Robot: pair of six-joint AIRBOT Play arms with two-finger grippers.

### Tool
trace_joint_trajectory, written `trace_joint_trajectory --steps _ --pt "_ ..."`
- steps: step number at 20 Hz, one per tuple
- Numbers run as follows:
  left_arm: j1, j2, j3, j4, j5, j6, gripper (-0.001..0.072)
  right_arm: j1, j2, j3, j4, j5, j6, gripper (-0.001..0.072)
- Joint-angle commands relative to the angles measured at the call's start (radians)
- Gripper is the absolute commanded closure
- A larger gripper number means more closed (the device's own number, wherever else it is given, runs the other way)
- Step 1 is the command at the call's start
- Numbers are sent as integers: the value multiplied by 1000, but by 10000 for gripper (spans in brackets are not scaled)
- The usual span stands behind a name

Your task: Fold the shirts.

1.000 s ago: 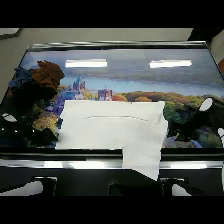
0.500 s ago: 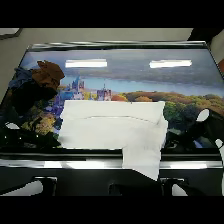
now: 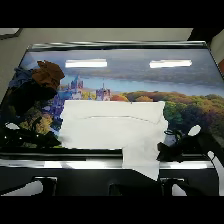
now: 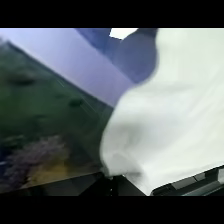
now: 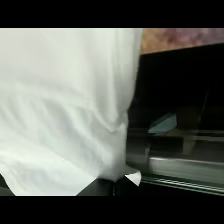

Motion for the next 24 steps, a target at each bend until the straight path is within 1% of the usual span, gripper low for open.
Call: trace_joint_trajectory --steps 1,3,5,7,10,12,14,16,18,20,22,24 --pt "1 18 26 3 -43 12 678 0 6 6 80 5 -73 659" --pt "2 64 89 -23 -74 23 680 -2 34 84 80 22 -77 660" --pt "0 101 179 -71 -103 20 682 -2 53 204 78 14 -48 663" --pt "-5 100 276 -105 -106 -24 683 -1 52 319 80 -51 -1 665" --pt "-52 57 407 -105 -73 -62 683 -1 19 438 122 -127 -1 665" --pt "-83 -11 511 -105 -31 -104 683 -1 -37 516 140 -206 4 665" --pt "-109 -118 631 -106 -30 -149 682 -1 -116 581 144 -276 45 665" --pt "-146 -234 735 -110 -29 -186 682 -1 -207 612 213 -329 42 664" --pt "-188 -344 822 -111 -29 -190 681 -1 -288 613 301 -405 38 662" --pt "-217 -433 887 -110 -27 -198 680 -1 -348 613 343 -445 38 661" --pt "-230 -496 912 -108 -21 -216 680 -1 -394 613 341 -461 38 660" --pt "-232 -541 912 -108 -21 -264 680 -1 -430 613 337 -465 37 660"
